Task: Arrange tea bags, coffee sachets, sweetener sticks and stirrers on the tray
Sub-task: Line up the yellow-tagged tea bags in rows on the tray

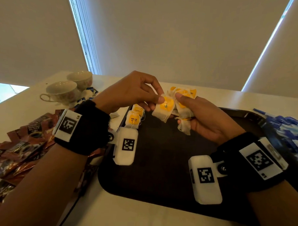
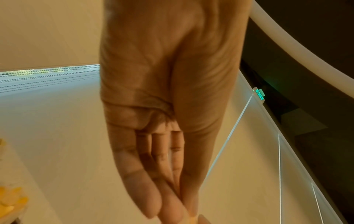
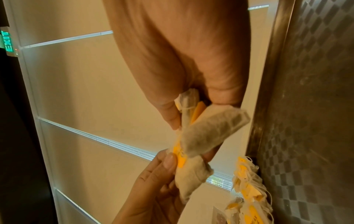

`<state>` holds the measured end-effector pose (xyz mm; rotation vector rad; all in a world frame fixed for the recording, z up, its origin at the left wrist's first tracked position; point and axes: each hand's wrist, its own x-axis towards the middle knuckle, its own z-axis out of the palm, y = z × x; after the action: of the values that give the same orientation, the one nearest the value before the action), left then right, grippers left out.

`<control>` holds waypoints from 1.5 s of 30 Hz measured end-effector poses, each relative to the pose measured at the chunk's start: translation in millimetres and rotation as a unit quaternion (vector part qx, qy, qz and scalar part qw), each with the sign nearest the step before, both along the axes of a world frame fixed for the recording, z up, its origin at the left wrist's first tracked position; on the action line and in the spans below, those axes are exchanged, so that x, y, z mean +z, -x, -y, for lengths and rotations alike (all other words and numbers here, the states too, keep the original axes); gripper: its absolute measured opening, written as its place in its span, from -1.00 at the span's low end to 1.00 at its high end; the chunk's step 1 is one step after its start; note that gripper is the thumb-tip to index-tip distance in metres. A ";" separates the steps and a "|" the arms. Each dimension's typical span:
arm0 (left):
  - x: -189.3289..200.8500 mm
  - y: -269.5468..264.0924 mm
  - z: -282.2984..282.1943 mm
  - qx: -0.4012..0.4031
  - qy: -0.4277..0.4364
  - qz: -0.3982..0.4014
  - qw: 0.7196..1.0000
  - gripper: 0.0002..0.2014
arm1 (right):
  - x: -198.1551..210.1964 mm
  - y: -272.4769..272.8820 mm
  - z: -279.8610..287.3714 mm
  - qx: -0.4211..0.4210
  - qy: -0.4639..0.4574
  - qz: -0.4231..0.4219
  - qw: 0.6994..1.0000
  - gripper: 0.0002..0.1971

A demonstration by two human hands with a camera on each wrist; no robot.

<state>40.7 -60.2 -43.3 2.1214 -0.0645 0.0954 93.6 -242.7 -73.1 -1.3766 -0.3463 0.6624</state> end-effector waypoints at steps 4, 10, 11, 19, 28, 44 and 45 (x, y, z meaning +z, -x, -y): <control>6.1 6.4 -4.7 -0.003 -0.064 -0.004 0.998 -0.79 | 1.2 -0.6 1.1 -0.001 0.004 0.015 1.000 -0.76; 20.5 24.4 -26.3 0.009 -0.137 -0.074 0.988 -0.95 | 4.7 -4.8 5.5 -0.012 0.001 0.018 1.000 -0.68; 20.5 25.4 -29.3 0.011 -0.156 -0.095 0.983 -0.95 | 4.6 -4.4 5.1 -0.011 0.002 0.018 1.000 -0.68; -2.5 26.2 -37.4 -0.034 -0.198 -0.230 0.952 -0.91 | 5.0 -0.6 4.1 0.002 0.013 0.031 0.999 -0.71; -36.1 13.4 -45.9 0.043 -0.336 -0.155 0.928 -0.86 | 6.3 1.6 4.0 0.009 0.017 0.038 0.999 -0.71; -38.6 24.4 -28.1 -0.035 -0.420 -0.109 0.900 -0.85 | 6.3 6.3 1.0 0.026 0.031 0.041 0.998 -0.75; -40.1 22.9 -28.3 -0.029 -0.421 -0.110 0.900 -0.84 | 6.6 6.7 1.1 0.028 0.031 0.040 0.998 -0.75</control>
<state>17.8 -31.8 -83.4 2.9800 -0.0371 -0.2571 86.9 -243.8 -66.5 -1.4590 -0.4327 0.6697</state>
